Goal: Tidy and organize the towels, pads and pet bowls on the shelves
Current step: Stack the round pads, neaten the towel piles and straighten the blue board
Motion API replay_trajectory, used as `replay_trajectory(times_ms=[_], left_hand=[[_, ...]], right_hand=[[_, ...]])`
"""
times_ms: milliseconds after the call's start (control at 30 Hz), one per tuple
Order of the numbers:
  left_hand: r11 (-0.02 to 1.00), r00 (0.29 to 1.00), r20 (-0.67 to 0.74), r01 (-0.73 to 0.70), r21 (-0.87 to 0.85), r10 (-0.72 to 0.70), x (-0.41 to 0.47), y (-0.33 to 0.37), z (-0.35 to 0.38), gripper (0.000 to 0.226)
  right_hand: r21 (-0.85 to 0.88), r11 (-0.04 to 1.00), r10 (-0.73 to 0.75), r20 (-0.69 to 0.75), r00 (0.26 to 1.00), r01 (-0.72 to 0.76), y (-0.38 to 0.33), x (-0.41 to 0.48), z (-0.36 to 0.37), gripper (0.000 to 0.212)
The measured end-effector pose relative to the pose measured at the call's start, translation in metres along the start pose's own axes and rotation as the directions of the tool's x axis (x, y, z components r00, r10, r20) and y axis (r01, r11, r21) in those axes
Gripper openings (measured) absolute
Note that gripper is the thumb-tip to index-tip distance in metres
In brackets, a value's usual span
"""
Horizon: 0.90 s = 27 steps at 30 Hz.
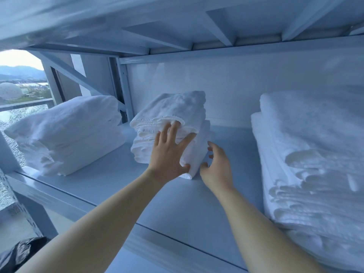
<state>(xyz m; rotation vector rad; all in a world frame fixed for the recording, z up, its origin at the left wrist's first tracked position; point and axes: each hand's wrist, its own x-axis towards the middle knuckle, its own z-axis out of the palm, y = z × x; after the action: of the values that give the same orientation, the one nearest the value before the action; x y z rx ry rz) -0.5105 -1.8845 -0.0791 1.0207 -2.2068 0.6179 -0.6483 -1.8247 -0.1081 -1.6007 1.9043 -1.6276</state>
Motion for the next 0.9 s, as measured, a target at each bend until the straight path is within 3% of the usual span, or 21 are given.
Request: replay_trajectory(times_ms=[167,600,733,900], left_hand=[[0.999,0.996,0.085,0.026,0.043,-0.029,0.003,0.008,-0.001,0.086],[0.996,0.999,-0.047,-0.014,-0.09,0.01,-0.02,0.0,-0.019,0.058],[0.994,0.998,0.019,-0.054,-0.097,0.056,-0.024,-0.007,-0.024,0.065],[0.992,0.978,0.168,-0.122,-0.011,0.122,-0.031,-0.021,-0.025,0.099]], right_hand=[[0.038,0.999,-0.019,0.062,0.998,0.016,0.0,-0.003,0.002,0.057],[0.007,1.0,-0.018,0.103,0.994,0.017,0.004,-0.003,0.001,0.058],[0.008,1.0,-0.023,0.12,0.993,0.022,0.004,-0.003,0.002,0.057],[-0.016,0.999,-0.037,0.125,0.991,0.04,0.005,-0.003,0.004,0.057]])
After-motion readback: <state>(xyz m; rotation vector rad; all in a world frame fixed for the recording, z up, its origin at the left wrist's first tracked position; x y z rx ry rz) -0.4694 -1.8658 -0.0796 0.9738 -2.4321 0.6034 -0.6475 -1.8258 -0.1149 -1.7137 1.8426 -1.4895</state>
